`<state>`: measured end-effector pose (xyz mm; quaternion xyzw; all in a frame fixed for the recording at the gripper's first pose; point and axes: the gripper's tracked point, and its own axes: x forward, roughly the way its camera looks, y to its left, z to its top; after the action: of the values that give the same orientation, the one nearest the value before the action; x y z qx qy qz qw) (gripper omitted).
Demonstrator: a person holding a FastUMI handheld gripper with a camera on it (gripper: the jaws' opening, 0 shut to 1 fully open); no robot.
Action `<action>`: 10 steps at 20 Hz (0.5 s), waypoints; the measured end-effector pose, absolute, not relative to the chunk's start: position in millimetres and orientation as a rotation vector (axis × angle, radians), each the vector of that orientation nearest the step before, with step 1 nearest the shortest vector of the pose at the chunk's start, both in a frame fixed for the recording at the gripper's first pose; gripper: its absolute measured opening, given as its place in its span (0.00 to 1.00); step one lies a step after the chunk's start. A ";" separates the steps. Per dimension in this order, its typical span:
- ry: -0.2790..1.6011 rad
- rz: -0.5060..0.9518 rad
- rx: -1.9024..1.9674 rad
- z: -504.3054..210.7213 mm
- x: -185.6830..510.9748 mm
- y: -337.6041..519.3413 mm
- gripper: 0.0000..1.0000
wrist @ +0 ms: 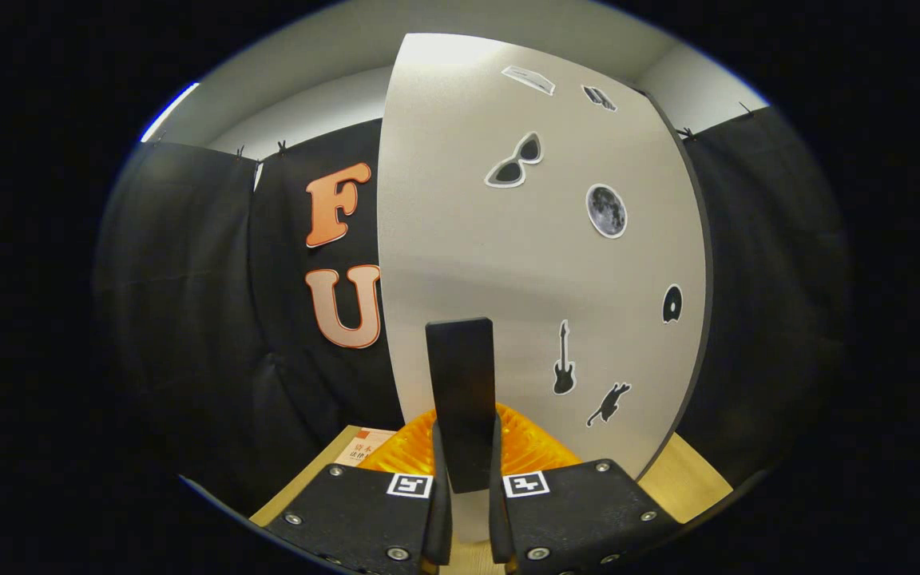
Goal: Open the shoe cabinet door, grab the shoes and put them into the shoe cabinet, then close the shoe cabinet door.
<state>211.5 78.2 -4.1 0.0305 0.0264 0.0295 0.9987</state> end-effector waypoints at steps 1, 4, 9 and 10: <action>0.044 0.059 0.061 -3.1 205.4 74.6 0.18; 0.045 0.067 0.070 -3.7 189.2 64.5 0.18; 0.054 0.064 0.070 -3.3 166.5 47.2 0.18; 0.055 0.060 0.072 -3.0 163.0 43.5 0.18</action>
<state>163.0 43.5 -3.0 0.0360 0.0274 0.0301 0.9985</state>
